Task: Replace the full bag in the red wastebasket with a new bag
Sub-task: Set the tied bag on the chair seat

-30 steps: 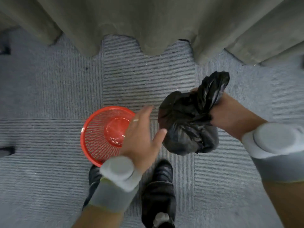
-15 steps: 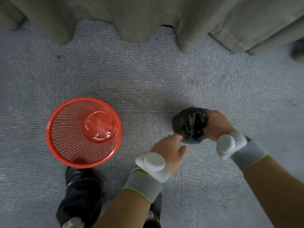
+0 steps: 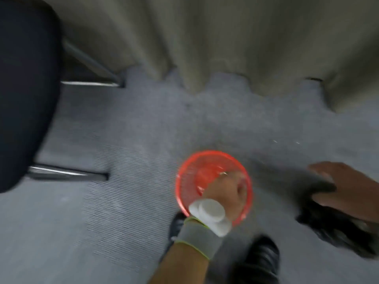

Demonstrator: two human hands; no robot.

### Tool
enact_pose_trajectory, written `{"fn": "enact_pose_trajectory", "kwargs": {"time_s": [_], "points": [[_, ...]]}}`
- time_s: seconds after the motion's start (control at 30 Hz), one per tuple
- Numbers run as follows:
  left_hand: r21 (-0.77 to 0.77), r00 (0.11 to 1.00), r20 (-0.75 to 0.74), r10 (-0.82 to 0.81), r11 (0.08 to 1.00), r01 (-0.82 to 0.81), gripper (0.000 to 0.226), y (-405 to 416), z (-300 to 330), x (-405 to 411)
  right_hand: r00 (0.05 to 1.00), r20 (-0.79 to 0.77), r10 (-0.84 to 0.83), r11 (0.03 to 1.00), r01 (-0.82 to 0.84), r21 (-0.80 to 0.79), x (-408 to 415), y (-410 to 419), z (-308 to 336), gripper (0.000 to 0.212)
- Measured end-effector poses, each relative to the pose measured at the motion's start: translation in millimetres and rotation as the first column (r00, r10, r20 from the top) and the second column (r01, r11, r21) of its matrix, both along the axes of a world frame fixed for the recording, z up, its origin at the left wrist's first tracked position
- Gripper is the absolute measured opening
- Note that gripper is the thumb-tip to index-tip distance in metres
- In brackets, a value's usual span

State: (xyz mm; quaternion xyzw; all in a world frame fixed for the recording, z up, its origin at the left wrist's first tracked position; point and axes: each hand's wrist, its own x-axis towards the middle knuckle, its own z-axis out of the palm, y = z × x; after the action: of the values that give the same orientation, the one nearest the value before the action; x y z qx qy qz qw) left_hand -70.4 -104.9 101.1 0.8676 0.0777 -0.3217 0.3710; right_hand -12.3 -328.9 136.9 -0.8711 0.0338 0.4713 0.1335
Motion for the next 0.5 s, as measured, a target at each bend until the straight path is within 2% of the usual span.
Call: {"fn": "enact_pose_trajectory", "kwargs": {"time_s": [0.07,0.17,0.23,0.33,0.43,0.5], "points": [[0.105,0.998,0.032,0.049,0.993,-0.052,0.039,53,23,10,0.996,0.075,0.049,0.994,-0.056,0.094,18,48,9,0.053],[0.263,0.988,0.138,0.076,0.958,-0.111,0.029,134,64,26,0.988,0.155,-0.012,0.949,-0.037,0.312,43,150,42,0.057],[0.333,0.977,0.201,0.071,0.933,-0.137,0.028,188,98,35,0.987,0.157,0.037,0.917,-0.096,0.388,52,222,64,0.038],[0.406,0.952,0.285,0.108,0.886,-0.222,0.029,264,144,42,0.976,0.160,0.150,0.862,-0.208,0.462,54,319,96,0.027],[0.508,0.892,0.443,0.089,0.795,-0.332,0.028,335,180,40,0.963,0.165,0.215,0.801,-0.270,0.535,50,401,123,0.019],[0.563,0.798,0.599,0.068,0.672,-0.480,0.029,382,200,35,0.949,0.159,0.271,0.762,-0.312,0.567,47,447,142,0.019]]}}
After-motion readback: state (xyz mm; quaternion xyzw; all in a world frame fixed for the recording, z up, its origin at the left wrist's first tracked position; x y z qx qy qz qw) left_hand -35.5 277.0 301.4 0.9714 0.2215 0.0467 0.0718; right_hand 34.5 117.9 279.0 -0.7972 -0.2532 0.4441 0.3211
